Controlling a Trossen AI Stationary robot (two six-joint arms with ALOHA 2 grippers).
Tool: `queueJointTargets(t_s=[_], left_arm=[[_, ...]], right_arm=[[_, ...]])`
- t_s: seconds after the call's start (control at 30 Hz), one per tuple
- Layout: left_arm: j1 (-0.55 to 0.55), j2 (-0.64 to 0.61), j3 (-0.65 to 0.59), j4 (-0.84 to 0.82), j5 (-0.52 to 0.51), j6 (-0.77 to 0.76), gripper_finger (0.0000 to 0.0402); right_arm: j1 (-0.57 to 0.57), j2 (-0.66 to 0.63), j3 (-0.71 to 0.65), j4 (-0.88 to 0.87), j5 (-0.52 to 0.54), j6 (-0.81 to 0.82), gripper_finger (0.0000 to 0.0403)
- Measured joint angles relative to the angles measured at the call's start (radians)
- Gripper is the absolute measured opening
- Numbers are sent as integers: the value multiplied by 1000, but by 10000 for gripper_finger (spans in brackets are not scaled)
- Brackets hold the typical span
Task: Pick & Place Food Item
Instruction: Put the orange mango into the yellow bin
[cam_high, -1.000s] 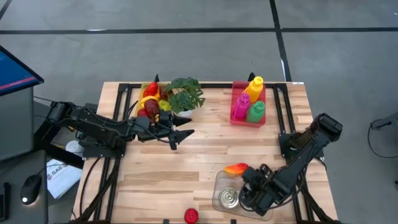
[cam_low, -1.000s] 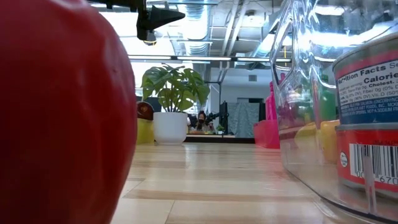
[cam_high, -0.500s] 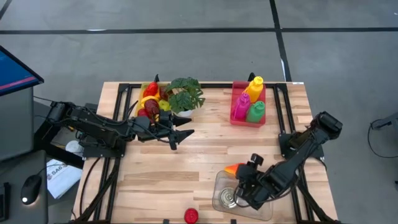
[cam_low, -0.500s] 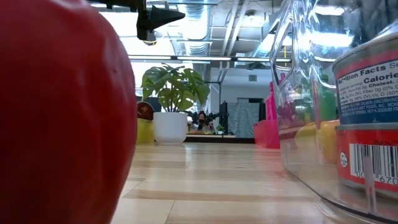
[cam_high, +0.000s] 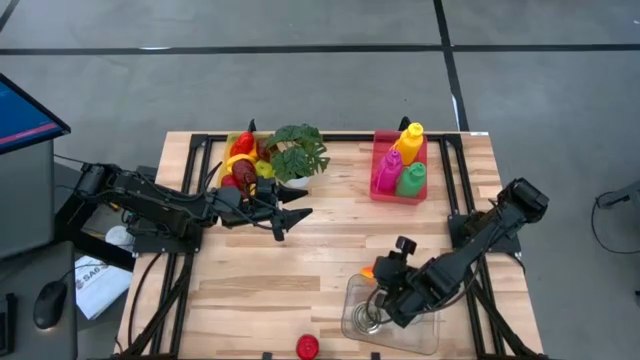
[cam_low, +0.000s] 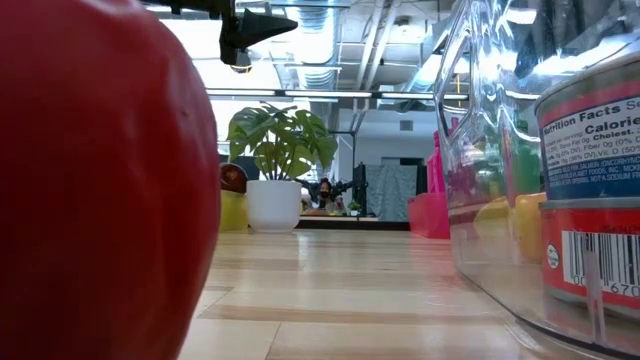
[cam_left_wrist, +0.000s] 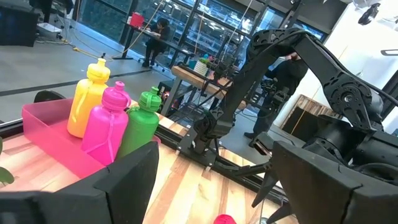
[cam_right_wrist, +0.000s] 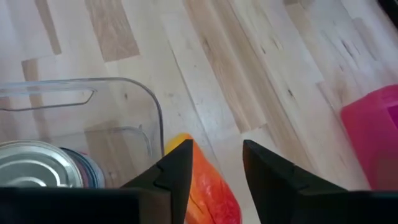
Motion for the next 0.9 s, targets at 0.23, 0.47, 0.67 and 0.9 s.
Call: queueJointTargets(t_s=[0.23, 0.47, 0.67, 0.9], left_arm=[[0, 0, 0, 0, 0, 0, 305], [0, 0, 0, 0, 0, 0, 305], [0, 0, 0, 0, 0, 137, 305], [-2, 0, 0, 7, 0, 181, 305]], right_arm=[[-18, 0, 0, 1, 15, -74, 121], [-26, 0, 11, -20, 34, -224, 104], [-78, -29, 17, -42, 35, -322, 70], [-170, -131, -25, -81, -5, -389, 10]])
